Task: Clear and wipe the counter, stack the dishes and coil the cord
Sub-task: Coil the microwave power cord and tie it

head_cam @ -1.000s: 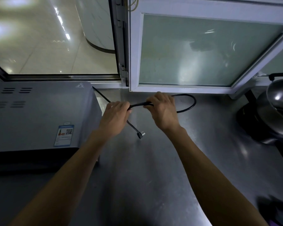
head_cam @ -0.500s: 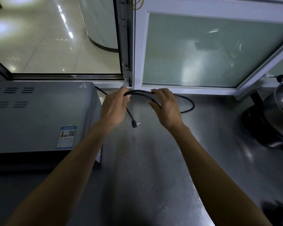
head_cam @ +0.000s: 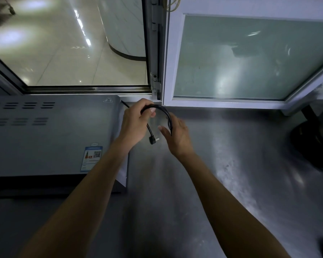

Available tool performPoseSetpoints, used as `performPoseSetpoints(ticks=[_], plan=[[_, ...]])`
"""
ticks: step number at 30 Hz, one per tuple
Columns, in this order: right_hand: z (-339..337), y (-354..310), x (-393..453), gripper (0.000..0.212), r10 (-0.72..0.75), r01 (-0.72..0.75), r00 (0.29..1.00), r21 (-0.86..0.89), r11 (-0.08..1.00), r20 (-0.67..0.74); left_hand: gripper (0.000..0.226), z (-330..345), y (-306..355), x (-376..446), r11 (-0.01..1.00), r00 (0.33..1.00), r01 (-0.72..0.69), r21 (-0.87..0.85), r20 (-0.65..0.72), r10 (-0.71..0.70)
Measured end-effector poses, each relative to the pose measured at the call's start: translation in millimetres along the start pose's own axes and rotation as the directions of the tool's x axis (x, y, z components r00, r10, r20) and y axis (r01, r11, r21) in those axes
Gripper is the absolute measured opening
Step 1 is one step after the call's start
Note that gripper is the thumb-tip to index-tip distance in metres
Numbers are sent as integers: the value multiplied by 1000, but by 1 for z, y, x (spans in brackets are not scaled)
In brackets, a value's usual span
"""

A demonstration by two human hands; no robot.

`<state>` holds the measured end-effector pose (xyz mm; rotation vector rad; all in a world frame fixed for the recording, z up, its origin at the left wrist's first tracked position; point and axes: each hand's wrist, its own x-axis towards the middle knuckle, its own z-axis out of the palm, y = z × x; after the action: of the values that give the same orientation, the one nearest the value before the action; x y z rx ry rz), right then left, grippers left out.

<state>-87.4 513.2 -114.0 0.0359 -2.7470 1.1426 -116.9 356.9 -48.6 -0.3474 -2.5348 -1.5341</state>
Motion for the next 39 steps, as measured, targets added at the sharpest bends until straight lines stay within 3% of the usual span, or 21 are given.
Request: performPoseSetpoints(ticks=[2, 6, 9, 12, 15, 19, 24, 27, 29, 32, 39], plan=[[4, -3, 3, 53, -31, 28, 999, -110, 994, -31, 13, -6, -2, 3, 999, 999, 9, -31, 32, -8], [11, -4, 5, 70, 39, -38, 999, 39, 999, -29, 12, -11, -7, 7, 997, 994, 49, -55, 97, -43], [16, -4, -4, 84, 59, -42, 968, 77, 996, -243, 10, -9, -12, 8, 995, 991, 65, -73, 119, -56], [16, -4, -12, 70, -22, 7, 927, -40, 999, -374, 9, 0, -16, 6, 995, 988, 86, -53, 132, -78], [16, 5, -17, 55, -113, 80, 927, -105, 991, -357, 11, 9, -21, 5, 995, 987, 103, 12, 126, -103], [10, 13, -23, 49, -130, 99, 927, -104, 990, -352, 17, 16, -24, 4, 989, 981, 111, 97, 151, -125], [0, 13, -53, 32, -257, 220, 857, -133, 966, -447, 17, 20, -19, 8, 980, 977, 156, 127, 126, -172], [7, 19, -71, 22, -198, 211, 918, 0, 977, -344, 10, 23, -16, 9, 979, 978, 172, 113, 98, -184], [13, 22, -69, 24, -64, 85, 979, 103, 991, -196, 7, 25, -12, 8, 977, 977, 191, 93, 81, -199], [22, 20, -57, 32, 72, -72, 997, 147, 987, 9, 7, 24, -7, 7, 975, 973, 219, 38, 64, -221], [35, 6, -25, 36, 73, -84, 995, 174, 981, 68, 9, 11, -7, 10, 973, 973, 222, -69, 81, -216]])
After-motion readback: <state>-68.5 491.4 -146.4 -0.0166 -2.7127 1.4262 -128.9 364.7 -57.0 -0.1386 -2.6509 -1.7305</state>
